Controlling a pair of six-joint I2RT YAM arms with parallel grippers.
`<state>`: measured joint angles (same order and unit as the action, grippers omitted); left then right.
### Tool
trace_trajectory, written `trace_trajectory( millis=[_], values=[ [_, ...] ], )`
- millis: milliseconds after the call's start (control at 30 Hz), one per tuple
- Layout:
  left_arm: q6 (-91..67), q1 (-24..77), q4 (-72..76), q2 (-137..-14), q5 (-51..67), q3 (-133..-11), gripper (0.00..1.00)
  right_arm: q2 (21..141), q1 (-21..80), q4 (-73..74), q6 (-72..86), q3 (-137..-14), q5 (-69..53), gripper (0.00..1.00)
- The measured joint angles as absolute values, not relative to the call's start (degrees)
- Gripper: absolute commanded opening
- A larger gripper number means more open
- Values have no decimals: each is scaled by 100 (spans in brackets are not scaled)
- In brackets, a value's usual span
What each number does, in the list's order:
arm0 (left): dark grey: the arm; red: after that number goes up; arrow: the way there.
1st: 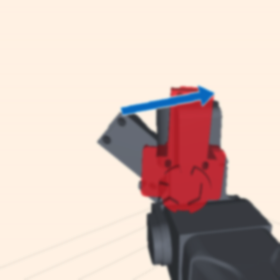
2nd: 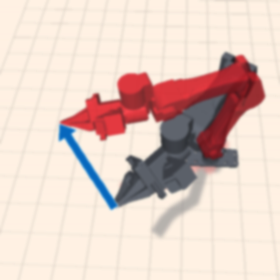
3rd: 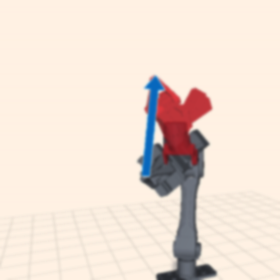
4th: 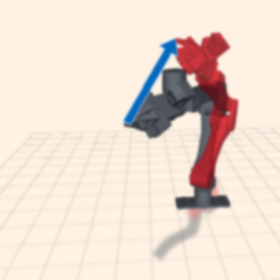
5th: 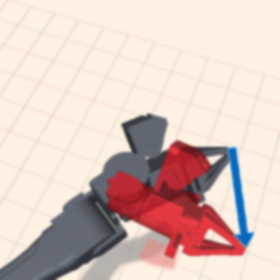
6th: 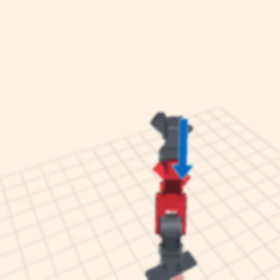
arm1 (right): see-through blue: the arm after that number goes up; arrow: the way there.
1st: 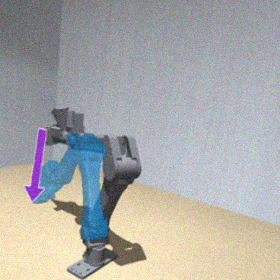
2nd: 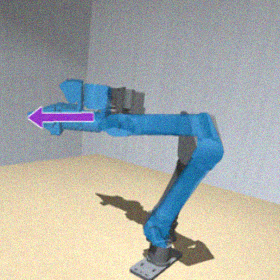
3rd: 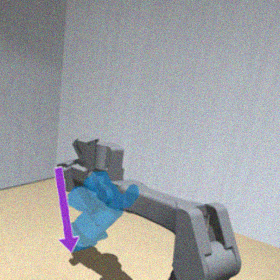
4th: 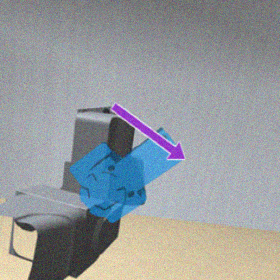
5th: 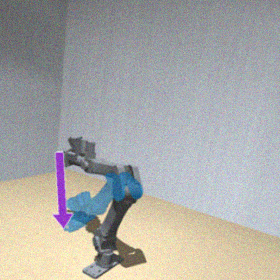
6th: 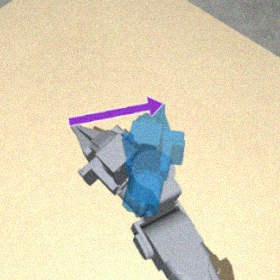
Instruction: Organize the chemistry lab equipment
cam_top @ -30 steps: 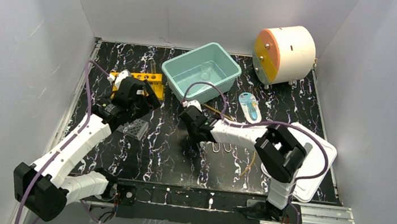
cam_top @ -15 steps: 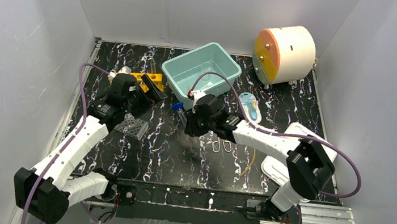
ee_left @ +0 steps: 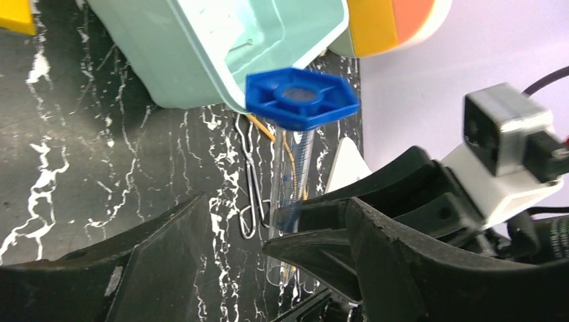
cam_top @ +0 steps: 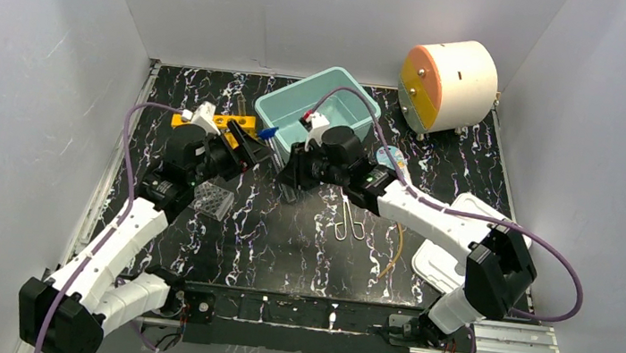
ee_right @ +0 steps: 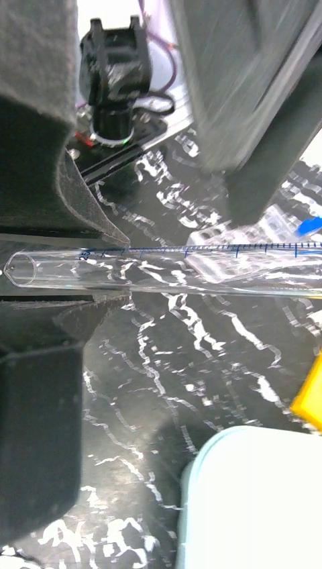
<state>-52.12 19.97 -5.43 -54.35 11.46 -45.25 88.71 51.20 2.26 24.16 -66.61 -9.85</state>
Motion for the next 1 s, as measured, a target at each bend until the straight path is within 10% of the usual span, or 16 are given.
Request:
trace_trajectory(
  millis=[633, 1000],
  values=[
    [-5207, 1997, 701, -6313, 1968, -4672, 27, 8875, 4764, -355, 2978, -6827, -1706, 29],
    [-5157, 1984, 1063, -6825, 2416, -5011, 29, 8973, 4515, -473, 3085, -7048, -1955, 34]
  ],
)
